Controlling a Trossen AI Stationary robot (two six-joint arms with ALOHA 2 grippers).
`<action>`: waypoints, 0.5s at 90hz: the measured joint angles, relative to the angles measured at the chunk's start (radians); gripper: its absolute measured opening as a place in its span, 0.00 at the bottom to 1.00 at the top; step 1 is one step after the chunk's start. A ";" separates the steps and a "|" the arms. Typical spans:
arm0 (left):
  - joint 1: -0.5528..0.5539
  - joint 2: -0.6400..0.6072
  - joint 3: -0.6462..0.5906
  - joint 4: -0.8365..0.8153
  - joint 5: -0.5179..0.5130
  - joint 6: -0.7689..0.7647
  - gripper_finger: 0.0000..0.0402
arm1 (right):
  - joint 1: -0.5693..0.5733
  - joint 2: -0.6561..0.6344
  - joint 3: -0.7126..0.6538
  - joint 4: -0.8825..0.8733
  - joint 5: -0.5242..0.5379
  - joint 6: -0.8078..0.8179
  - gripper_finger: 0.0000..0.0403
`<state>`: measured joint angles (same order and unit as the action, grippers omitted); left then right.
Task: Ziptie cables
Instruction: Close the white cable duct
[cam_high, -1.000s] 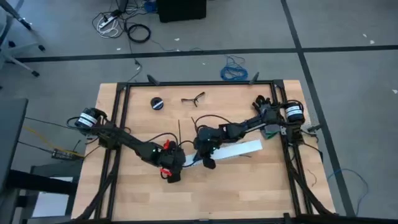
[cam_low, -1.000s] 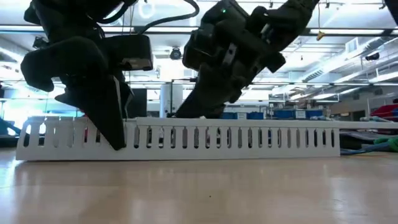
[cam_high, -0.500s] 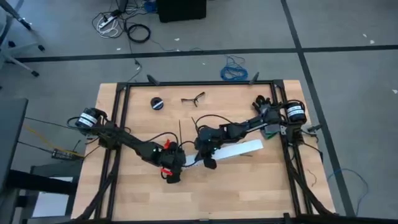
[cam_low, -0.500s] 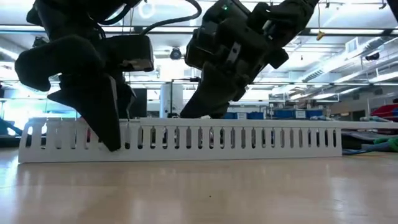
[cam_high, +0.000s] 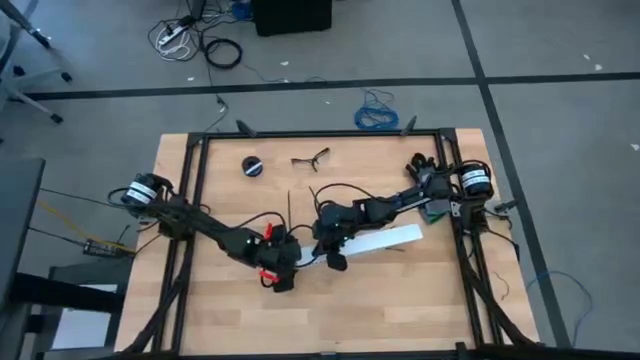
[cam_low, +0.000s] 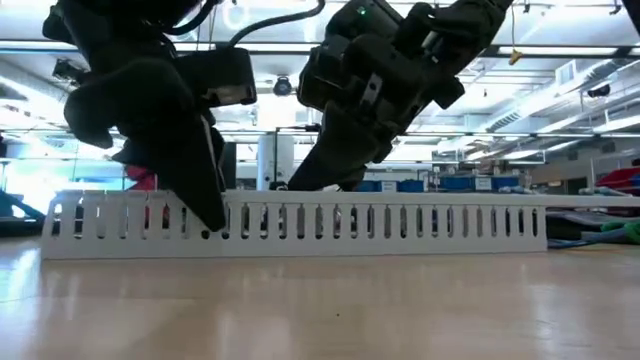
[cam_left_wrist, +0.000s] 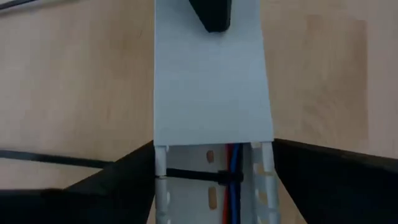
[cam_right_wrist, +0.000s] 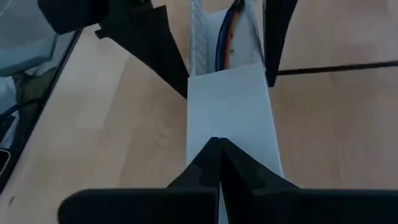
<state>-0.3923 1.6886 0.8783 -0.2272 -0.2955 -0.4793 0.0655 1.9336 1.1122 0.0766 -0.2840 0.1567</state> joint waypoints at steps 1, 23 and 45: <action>0.000 0.000 0.000 -0.001 0.000 0.000 0.73 | -0.001 0.000 0.000 0.000 0.000 0.000 0.00; -0.002 -0.001 0.000 -0.040 0.005 -0.024 0.73 | -0.010 0.000 0.000 -0.002 0.021 -0.003 0.00; -0.002 -0.001 0.000 -0.049 0.001 -0.024 0.71 | -0.015 -0.001 -0.001 0.011 0.025 -0.003 0.00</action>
<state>-0.3939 1.6875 0.8787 -0.2759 -0.2944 -0.5030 0.0505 1.9321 1.1110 0.0874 -0.2589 0.1532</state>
